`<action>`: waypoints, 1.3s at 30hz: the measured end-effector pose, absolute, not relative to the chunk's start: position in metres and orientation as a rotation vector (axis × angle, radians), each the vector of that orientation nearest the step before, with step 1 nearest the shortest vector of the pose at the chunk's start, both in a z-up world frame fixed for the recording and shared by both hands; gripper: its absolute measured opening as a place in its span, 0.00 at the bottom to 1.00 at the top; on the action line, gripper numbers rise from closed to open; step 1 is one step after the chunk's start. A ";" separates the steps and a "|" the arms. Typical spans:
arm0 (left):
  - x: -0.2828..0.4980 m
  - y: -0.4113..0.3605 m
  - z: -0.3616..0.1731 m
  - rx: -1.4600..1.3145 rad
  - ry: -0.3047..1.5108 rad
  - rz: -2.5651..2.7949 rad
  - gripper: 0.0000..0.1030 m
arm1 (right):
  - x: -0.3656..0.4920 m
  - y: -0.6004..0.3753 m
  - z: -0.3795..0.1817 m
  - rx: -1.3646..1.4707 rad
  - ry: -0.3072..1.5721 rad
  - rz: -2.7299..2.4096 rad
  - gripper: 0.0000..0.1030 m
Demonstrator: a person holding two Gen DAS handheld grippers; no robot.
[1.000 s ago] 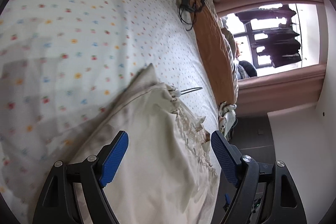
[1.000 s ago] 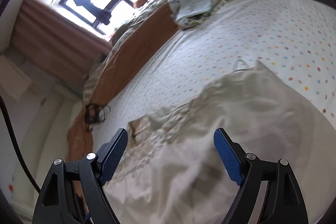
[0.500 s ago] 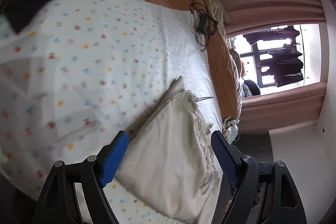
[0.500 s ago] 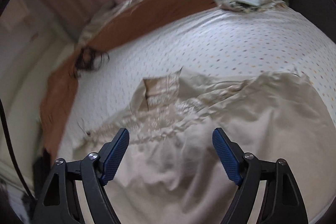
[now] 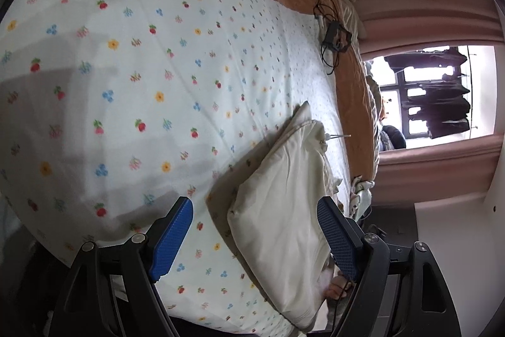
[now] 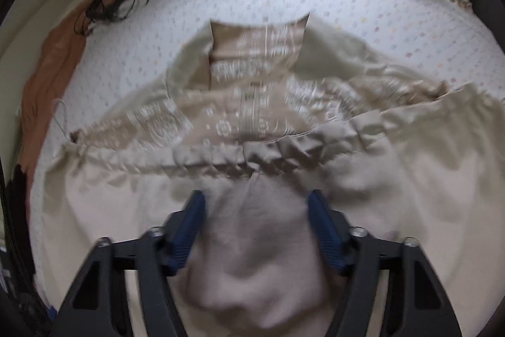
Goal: Fold large clothes
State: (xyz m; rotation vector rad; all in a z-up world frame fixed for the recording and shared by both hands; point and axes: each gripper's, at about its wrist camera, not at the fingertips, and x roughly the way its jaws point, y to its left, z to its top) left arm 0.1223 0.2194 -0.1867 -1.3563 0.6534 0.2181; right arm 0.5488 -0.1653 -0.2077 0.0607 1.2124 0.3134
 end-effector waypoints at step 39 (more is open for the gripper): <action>0.223 0.184 -0.199 -1.252 0.730 -0.002 0.74 | 0.582 -0.196 -0.220 0.346 1.109 0.313 0.02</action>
